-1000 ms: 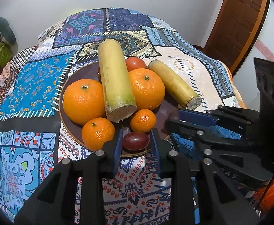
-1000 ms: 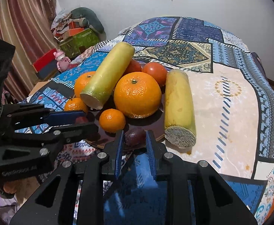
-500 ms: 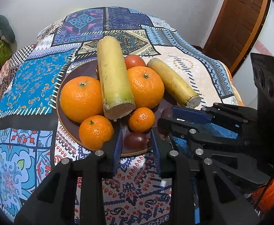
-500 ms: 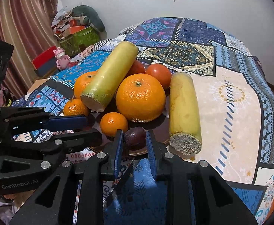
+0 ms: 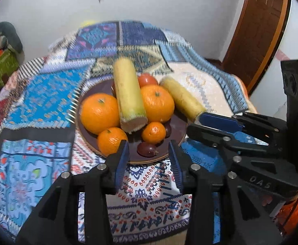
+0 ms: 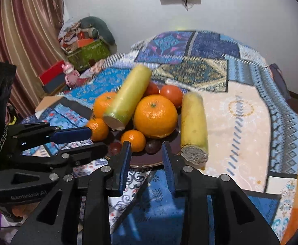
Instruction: Organize fruits
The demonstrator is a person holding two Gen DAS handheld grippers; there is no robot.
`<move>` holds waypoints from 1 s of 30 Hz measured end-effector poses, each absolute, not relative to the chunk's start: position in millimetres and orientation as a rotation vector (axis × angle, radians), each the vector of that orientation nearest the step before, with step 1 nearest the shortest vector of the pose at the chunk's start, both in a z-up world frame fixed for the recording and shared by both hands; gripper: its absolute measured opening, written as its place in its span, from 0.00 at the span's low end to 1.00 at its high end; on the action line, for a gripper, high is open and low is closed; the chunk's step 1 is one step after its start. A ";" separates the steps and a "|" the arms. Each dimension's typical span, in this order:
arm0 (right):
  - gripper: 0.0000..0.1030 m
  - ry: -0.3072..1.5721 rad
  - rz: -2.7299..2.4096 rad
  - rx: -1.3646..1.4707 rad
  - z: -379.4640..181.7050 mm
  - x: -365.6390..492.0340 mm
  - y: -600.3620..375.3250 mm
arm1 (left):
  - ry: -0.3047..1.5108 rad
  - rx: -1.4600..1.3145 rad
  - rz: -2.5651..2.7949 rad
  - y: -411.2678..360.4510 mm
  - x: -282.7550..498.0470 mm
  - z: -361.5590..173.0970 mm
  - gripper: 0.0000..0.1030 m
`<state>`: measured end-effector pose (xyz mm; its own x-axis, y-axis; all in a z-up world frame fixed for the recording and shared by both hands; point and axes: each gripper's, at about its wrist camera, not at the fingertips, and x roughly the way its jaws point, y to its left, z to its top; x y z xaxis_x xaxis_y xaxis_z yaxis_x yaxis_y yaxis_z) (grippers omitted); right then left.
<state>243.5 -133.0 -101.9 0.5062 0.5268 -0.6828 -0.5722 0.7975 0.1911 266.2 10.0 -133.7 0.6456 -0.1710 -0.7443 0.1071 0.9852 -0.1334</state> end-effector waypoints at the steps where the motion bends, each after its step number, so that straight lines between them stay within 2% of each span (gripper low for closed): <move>1: 0.27 0.784 0.661 -0.053 -93.4 238.0 -135.6 | 0.832 -0.078 -0.150 11.3 260.3 -126.1 0.40; 9: 0.28 0.619 0.650 0.030 -22.0 179.9 -155.5 | 0.611 -0.056 -0.095 18.3 193.4 -51.4 0.41; 17: 0.37 0.436 0.619 0.042 34.3 102.3 -158.8 | 0.366 -0.040 -0.063 16.0 104.2 16.3 0.57; 25: 0.60 0.320 0.569 0.041 55.6 52.4 -157.3 | 0.265 -0.031 -0.051 17.4 55.6 40.1 0.71; 28: 0.69 0.300 0.547 0.037 57.4 49.2 -159.0 | 0.242 -0.038 -0.052 19.3 46.7 43.7 0.86; 30: 0.78 0.284 0.532 0.040 59.5 45.9 -159.9 | 0.223 -0.045 -0.046 20.7 41.5 45.5 0.91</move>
